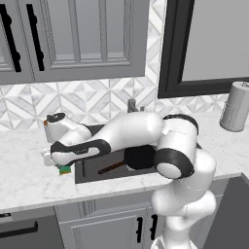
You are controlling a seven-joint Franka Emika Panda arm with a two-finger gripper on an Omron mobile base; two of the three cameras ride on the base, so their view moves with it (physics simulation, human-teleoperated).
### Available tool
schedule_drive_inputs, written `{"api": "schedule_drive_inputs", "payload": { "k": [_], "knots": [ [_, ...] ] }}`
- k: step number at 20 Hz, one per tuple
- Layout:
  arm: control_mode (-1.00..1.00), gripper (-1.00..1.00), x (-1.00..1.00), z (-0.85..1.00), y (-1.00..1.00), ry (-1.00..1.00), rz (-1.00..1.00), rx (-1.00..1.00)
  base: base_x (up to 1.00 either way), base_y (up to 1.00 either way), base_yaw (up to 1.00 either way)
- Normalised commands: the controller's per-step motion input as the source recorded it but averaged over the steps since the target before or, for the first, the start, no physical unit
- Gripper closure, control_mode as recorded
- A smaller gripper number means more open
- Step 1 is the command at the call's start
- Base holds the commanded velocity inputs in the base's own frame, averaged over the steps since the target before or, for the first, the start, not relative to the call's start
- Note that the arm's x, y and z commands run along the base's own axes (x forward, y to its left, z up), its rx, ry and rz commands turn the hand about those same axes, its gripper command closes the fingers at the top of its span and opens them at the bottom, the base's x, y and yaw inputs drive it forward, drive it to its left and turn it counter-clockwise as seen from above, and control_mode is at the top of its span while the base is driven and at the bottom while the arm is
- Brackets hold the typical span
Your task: Pick the pan and sponge and place them into the sink. Then turn on the water.
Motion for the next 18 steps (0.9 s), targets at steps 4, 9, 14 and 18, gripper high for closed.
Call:
{"api": "schedule_drive_inputs", "payload": {
  "k": [4, 9, 14, 18],
  "knots": [
    [-1.00, -1.00, 0.52, -0.69, 0.20, 0.00, 0.00, -0.11, 0.00, 0.00, 0.00],
    [-1.00, -1.00, 0.47, -0.41, 0.29, 0.00, 0.00, -0.03, 0.00, 0.00, 0.00],
    [-1.00, -1.00, 0.40, -0.02, 0.48, 0.00, 0.00, -0.03, 0.00, 0.00, 0.00],
    [-1.00, -1.00, 0.29, -0.01, 0.14, 0.00, 0.00, -0.01, 0.00, 0.00, 0.00]
  ]
}}
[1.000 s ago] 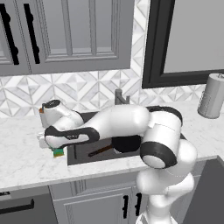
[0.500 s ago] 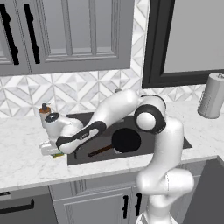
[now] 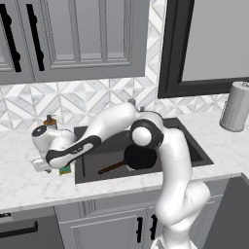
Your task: Pick the pan and sponge and place them into the sink. Then turn on the water.
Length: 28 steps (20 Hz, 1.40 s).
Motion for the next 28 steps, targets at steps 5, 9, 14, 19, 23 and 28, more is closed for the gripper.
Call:
{"api": "schedule_drive_inputs", "payload": {
  "k": [5, 9, 14, 19, 23, 28],
  "knots": [
    [-1.00, -1.00, 0.11, -0.06, -0.14, 0.00, 0.00, 0.00, 0.00, 0.00, 0.00],
    [-1.00, -1.00, 0.00, -0.05, -0.29, 0.00, 0.00, 0.03, 0.00, 0.00, 0.00],
    [-1.00, -1.00, 0.04, -0.07, -0.36, 0.00, 0.00, 0.07, 0.00, 0.00, 0.00],
    [-1.00, -1.00, 0.02, -0.22, -0.24, 0.00, 0.00, 0.04, 0.00, 0.00, 0.00],
    [-1.00, -1.00, 0.09, -0.32, -0.01, 0.00, 0.00, 0.00, 0.00, 0.00, 0.00],
    [-1.00, -1.00, 0.25, -0.26, 0.00, 0.00, 0.00, 0.00, 0.00, 0.00, 0.00]
  ]
}}
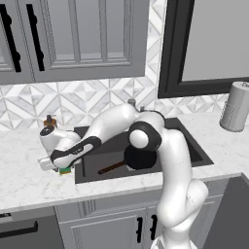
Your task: Pick the pan and sponge and place them into the sink. Then turn on the water.
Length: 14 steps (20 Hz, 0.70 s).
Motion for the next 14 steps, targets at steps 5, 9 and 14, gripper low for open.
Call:
{"api": "schedule_drive_inputs", "payload": {
  "k": [5, 9, 14],
  "knots": [
    [-1.00, -1.00, 0.11, -0.46, -0.12, 0.00, 0.00, 0.01, 0.00, 0.00, 0.00],
    [-1.00, -1.00, 0.00, -0.91, -0.52, 0.00, 0.00, 0.11, 0.00, 0.00, 0.00],
    [-1.00, -1.00, -0.02, -1.00, -0.61, 0.00, 0.00, 0.18, 0.00, 0.00, 0.00]
  ]
}}
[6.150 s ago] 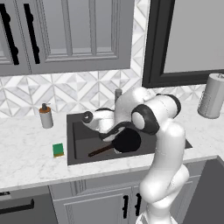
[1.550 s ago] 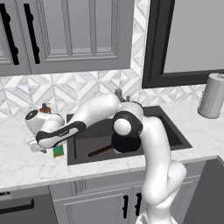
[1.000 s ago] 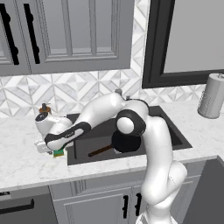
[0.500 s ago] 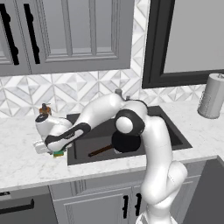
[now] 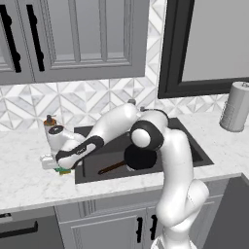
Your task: Pick the pan and sponge and place them into the sink. Then turn on the water.
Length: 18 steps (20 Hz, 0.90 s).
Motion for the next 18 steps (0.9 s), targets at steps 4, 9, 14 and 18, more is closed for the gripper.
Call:
{"api": "schedule_drive_inputs", "payload": {
  "k": [4, 9, 14, 18],
  "knots": [
    [-1.00, -1.00, 0.00, -1.00, -0.39, 0.00, 0.00, 0.12, 0.00, 0.00, 0.00],
    [-1.00, 1.00, 0.01, -1.00, -0.09, 0.03, -0.01, 0.03, 0.00, 0.00, 0.00],
    [-1.00, 1.00, 0.00, -0.98, 0.00, 0.04, -0.05, 0.00, 0.00, 0.00, 0.00],
    [-1.00, 1.00, -0.23, -0.43, 0.00, -0.08, -0.09, 0.00, 0.00, 0.00, 0.00]
  ]
}}
